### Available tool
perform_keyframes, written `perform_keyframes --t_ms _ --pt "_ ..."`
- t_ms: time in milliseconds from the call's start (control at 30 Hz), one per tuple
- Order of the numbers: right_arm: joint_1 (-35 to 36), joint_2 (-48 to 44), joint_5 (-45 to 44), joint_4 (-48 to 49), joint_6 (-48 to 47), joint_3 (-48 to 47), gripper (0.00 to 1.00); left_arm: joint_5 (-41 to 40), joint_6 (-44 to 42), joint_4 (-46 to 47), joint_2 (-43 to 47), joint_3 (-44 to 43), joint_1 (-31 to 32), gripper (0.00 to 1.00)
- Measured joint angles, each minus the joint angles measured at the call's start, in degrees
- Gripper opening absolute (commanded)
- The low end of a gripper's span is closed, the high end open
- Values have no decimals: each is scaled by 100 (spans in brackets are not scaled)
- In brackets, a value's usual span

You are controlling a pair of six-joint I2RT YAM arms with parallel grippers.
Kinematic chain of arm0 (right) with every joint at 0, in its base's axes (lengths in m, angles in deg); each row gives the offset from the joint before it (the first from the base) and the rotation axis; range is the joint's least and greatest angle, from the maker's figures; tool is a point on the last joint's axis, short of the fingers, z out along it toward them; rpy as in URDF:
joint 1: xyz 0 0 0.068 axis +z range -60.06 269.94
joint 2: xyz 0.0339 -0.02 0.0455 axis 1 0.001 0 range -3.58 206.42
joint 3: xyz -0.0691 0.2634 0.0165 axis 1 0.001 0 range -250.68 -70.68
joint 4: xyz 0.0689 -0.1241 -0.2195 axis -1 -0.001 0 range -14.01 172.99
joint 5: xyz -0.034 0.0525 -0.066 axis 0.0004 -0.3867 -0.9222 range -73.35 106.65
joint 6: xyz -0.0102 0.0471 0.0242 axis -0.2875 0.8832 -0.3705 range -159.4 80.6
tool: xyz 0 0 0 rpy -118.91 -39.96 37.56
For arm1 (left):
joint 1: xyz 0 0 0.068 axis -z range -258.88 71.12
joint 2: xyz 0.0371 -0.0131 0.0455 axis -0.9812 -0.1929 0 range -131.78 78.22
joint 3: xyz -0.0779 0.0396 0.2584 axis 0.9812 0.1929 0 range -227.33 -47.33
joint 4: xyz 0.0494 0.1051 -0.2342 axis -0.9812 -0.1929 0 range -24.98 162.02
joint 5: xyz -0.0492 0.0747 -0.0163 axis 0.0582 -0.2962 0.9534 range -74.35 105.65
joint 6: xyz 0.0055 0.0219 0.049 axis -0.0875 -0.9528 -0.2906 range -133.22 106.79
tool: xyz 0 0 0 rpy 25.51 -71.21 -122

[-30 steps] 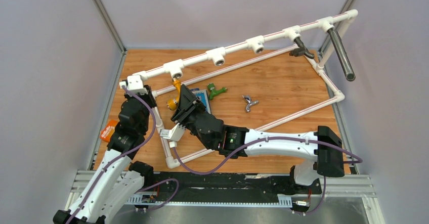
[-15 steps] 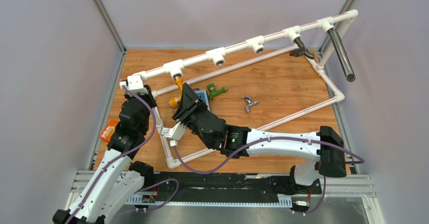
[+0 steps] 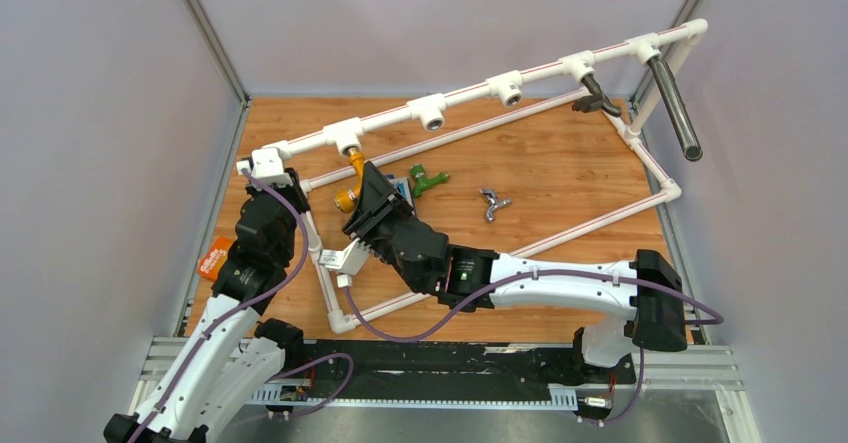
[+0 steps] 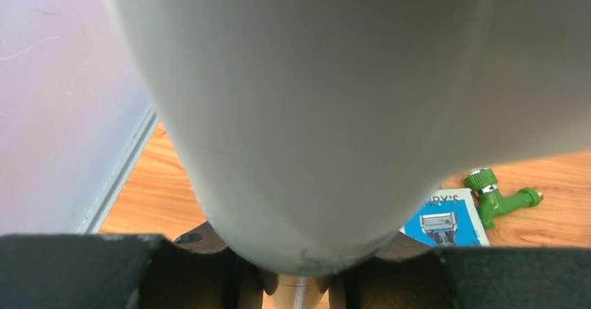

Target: Install the water faucets

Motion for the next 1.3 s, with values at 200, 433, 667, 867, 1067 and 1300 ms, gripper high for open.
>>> perform_keyframes --t_ms 200,433,667,867,1067,1300 --pt "-9 31 22 -28 2 -136 0 7 0 4 0 0 -2 0" --pt "-9 107 20 -28 15 -184 0 17 2 13 26 -2 -2 0" --pt "-39 120 4 -181 142 -184 0 31 2 -20 37 -2 0 0" --pt "-44 120 0 -179 214 -184 0 42 2 -26 52 -2 0 0" --pt "-42 142 -24 -188 212 -203 0 42 2 -26 55 -2 11 0" --pt "-20 271 -168 -439 240 -463 0 -4 70 -146 44 -68 37 0"
